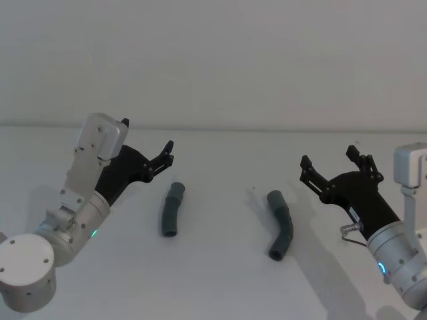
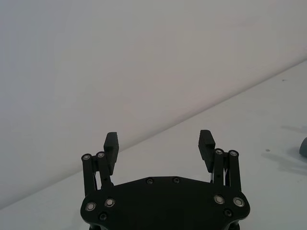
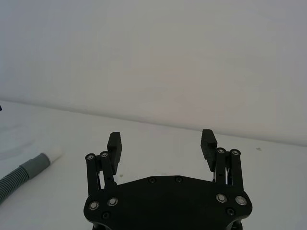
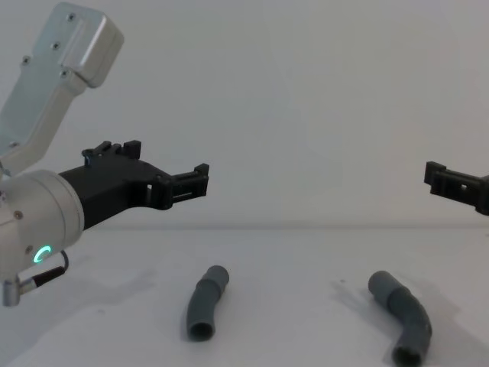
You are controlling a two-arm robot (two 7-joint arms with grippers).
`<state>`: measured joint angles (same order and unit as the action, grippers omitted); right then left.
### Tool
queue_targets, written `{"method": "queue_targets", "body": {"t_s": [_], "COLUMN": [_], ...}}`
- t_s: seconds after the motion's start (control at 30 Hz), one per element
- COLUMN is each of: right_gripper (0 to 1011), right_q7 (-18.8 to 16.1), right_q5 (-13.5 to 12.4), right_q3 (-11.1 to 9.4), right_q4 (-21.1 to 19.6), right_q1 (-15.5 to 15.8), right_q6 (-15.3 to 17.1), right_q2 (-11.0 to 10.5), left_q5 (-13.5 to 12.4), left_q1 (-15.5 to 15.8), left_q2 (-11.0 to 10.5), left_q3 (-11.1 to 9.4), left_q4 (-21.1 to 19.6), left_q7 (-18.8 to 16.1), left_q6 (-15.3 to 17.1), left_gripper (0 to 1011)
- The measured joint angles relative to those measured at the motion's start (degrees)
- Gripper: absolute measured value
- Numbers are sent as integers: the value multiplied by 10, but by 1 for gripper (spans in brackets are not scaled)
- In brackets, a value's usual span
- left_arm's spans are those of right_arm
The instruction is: Use both hands to pick up one end of the pipe from the table, align the ends, and insert them.
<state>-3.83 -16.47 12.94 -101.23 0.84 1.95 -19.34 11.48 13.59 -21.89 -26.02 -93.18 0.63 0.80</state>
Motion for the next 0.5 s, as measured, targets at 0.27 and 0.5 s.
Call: {"method": "queue_targets", "body": {"t_s": [0.27,0.5], "right_gripper": [1000,1000], "right_q7": [0,0], "right_q5": [0,0], "right_q3": [0,0], "right_q4": [0,0], "right_q1": [0,0], "right_q6": [0,0], "right_q2": [0,0], "left_q5": [0,0], "left_q1": [0,0], "left_q2": [0,0], "left_q3": [0,0], "left_q4": [0,0], "left_q7": [0,0], "left_q6": [0,0], "left_gripper": [1001,1001]}}
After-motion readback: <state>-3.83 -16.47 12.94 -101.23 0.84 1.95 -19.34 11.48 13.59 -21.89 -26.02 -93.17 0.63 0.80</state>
